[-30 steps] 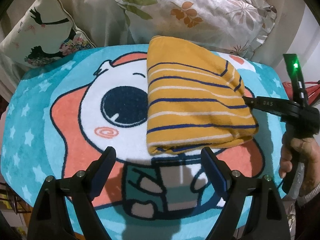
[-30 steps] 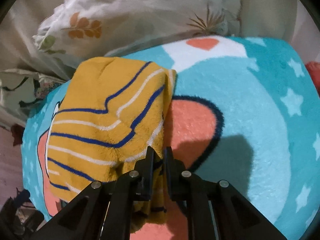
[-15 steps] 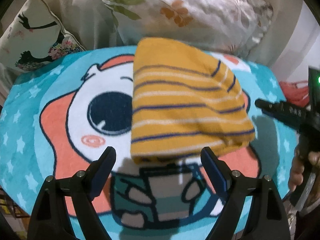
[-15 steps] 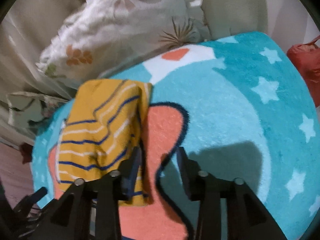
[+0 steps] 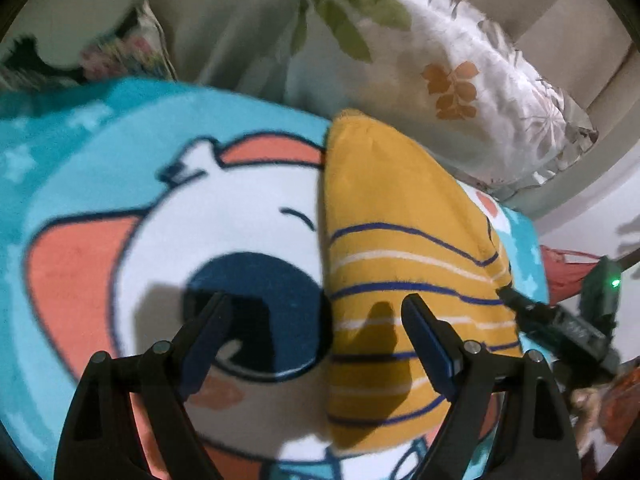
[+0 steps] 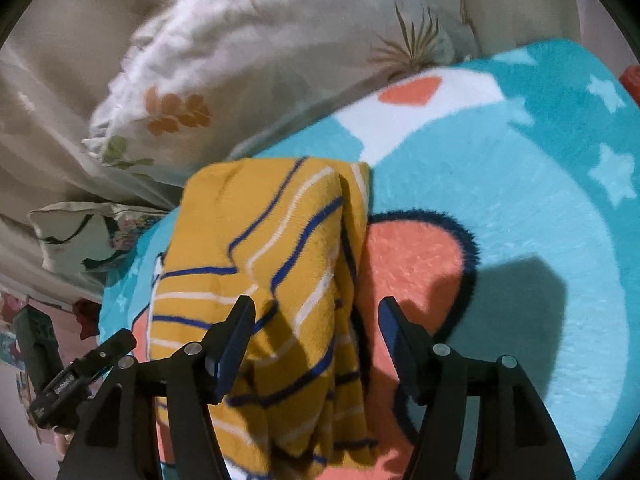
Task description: Fold small clothes
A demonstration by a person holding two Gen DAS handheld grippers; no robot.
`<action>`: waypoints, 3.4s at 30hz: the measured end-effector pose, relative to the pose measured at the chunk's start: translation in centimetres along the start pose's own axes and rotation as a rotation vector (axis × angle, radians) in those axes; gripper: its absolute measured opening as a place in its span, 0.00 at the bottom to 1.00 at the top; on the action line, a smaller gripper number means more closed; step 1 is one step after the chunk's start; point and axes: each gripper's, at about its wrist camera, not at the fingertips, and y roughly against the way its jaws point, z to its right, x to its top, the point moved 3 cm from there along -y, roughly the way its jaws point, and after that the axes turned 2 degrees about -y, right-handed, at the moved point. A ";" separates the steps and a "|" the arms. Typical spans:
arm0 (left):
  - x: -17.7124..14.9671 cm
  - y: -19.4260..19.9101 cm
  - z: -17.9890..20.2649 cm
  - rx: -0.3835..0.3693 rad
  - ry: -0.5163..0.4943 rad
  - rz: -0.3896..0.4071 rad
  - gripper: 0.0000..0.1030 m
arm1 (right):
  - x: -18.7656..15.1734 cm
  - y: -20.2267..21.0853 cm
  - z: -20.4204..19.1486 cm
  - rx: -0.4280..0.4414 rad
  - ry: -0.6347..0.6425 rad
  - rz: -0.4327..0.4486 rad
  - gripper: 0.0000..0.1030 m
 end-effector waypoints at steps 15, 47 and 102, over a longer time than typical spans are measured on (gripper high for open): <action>-0.5 -6.0 3.0 -0.184 0.007 -0.123 1.00 | 0.2 -3.1 0.9 0.093 -0.163 -0.011 0.72; 0.9 16.6 -3.3 0.186 -0.284 0.421 0.90 | -5.8 5.8 -20.2 -0.621 0.304 0.225 0.55; -10.9 20.6 8.3 0.374 -0.219 0.393 0.99 | -12.3 16.5 -14.2 -0.626 0.556 0.239 0.69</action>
